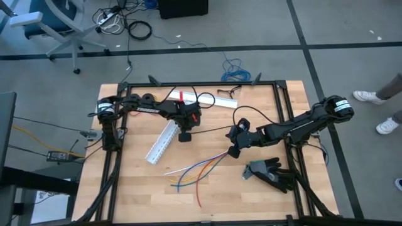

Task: Ziptie cables
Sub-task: Wrap the black zip tie on the cables

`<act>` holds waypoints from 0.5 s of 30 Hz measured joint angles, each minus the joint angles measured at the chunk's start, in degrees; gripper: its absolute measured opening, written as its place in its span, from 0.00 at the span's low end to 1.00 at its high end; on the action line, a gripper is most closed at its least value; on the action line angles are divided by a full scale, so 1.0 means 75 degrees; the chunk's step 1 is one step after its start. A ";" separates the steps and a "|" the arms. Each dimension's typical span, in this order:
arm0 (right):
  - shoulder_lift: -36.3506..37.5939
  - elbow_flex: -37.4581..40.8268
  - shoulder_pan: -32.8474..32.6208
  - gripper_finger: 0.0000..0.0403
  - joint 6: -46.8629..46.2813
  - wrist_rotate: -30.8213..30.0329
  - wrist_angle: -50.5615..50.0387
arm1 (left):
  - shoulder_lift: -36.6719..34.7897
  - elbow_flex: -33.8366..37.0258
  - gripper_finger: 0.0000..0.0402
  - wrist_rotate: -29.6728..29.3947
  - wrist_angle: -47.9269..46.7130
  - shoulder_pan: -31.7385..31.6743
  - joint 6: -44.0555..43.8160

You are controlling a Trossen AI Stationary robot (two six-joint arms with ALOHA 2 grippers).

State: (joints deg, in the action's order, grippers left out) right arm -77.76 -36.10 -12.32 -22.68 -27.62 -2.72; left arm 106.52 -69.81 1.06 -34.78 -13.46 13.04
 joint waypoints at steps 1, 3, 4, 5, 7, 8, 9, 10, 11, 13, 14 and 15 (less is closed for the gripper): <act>0.0000 0.0000 0.0001 0.00 0.0001 0.0000 0.0022 | 0.0000 -0.0051 0.00 0.0002 -0.0088 0.0028 0.0003; 0.0000 0.0000 0.0009 0.00 0.0052 0.0000 0.0021 | 0.0000 -0.0078 0.00 0.0009 -0.0113 0.0090 0.0006; 0.0000 0.0000 0.0009 0.00 0.0058 0.0000 0.0021 | 0.0000 -0.0086 0.00 0.0009 -0.0076 0.0115 0.0005; 0.0000 0.0000 0.0009 0.00 0.0058 0.0000 0.0021 | 0.0000 -0.0092 0.00 0.0017 -0.0061 0.0123 -0.0029; 0.0000 0.0000 0.0009 0.00 0.0058 0.0000 0.0028 | 0.0000 -0.0091 0.02 0.0017 -0.0056 0.0127 -0.0286; 0.0000 0.0000 0.0009 0.00 0.0058 0.0000 0.0029 | 0.0000 -0.0076 0.03 0.0017 -0.0046 0.0127 -0.0410; 0.0000 0.0000 0.0009 0.00 0.0058 0.0000 0.0027 | 0.0000 -0.0054 0.04 0.0024 -0.0060 0.0127 -0.0537; 0.0000 0.0000 0.0009 0.00 0.0058 0.0000 0.0030 | 0.0000 -0.0049 0.06 0.0073 -0.0089 0.0127 -0.0605; 0.0000 0.0000 0.0009 0.00 0.0058 0.0000 0.0032 | 0.0000 -0.0048 0.07 0.0168 -0.0111 0.0127 -0.0641; 0.0000 0.0000 0.0009 0.00 0.0058 0.0000 0.0032 | 0.0000 -0.0048 0.10 0.0402 -0.0131 0.0134 -0.0768; 0.0000 0.0000 0.0009 0.00 0.0058 0.0000 0.0032 | 0.0000 -0.0048 0.12 0.0563 -0.0127 0.0147 -0.0807; 0.0000 0.0000 0.0009 0.00 0.0058 0.0000 0.0032 | 0.0000 -0.0049 0.13 0.0707 -0.0127 0.0147 -0.0820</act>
State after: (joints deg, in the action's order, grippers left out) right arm -77.76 -36.10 -12.25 -22.24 -27.62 -2.48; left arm 106.52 -70.18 6.36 -35.73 -12.36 6.89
